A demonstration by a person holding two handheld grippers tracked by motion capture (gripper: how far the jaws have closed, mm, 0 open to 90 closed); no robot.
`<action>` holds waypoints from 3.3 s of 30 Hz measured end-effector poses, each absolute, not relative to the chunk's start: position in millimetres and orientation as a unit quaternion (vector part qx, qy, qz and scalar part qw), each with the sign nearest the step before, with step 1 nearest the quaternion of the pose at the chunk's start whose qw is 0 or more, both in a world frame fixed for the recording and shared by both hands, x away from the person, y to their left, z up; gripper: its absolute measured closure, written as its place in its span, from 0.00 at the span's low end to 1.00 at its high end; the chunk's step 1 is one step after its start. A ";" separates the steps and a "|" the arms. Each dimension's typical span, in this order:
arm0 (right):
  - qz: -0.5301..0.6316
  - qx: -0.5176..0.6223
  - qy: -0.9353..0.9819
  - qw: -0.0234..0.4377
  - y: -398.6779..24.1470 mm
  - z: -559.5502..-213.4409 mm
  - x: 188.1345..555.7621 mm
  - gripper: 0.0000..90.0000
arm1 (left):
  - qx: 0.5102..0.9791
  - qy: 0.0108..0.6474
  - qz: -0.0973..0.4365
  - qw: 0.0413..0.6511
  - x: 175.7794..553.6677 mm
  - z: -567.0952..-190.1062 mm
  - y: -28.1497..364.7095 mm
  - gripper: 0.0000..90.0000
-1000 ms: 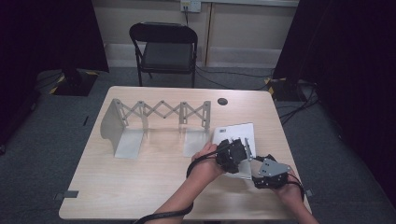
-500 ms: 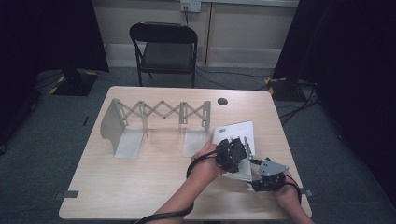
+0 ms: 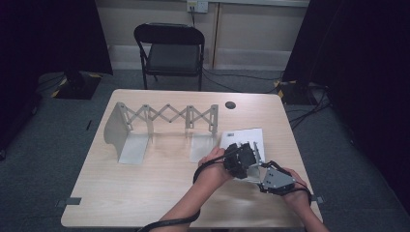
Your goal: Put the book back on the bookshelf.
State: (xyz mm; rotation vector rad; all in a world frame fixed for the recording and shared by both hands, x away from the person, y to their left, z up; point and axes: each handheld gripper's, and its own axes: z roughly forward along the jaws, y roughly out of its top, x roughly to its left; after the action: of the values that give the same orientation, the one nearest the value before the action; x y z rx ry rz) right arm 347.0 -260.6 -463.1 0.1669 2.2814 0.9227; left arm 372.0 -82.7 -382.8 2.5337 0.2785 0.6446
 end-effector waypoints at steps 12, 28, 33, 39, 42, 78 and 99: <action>0.304 0.016 0.898 0.317 -254.6 -411.3 340.9 0.75 | 0.900 0.155 0.210 0.348 363.1 -354.1 -51.7 0.37; 0.301 0.048 0.913 0.271 -269.8 -376.2 352.5 0.82 | 0.894 0.205 0.162 0.365 356.8 -365.8 5.3 0.24; 0.300 0.051 0.918 0.254 -272.1 -368.6 355.1 0.83 | 0.895 0.220 0.148 0.359 358.4 -387.4 16.8 0.22; 0.302 0.054 0.921 0.238 -273.4 -363.9 357.9 0.83 | 0.897 0.229 0.136 0.354 355.7 -404.0 21.1 0.22; 0.301 0.055 0.926 0.223 -274.0 -357.7 359.2 0.84 | 0.899 0.229 0.131 0.349 354.5 -417.1 23.2 0.22; 0.317 0.046 0.938 0.135 -283.1 -340.2 360.3 0.84 | 0.908 0.250 0.086 0.325 359.8 -486.7 26.9 0.17; 0.324 0.042 0.939 0.105 -289.5 -337.3 356.4 0.84 | 0.889 0.250 0.098 0.371 356.0 -499.8 33.2 0.00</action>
State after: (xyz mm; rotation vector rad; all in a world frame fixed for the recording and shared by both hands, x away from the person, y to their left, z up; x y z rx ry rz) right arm 356.4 -289.5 -337.3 0.1227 2.7686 0.9560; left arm 356.0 33.2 -499.8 2.2805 0.6419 0.2510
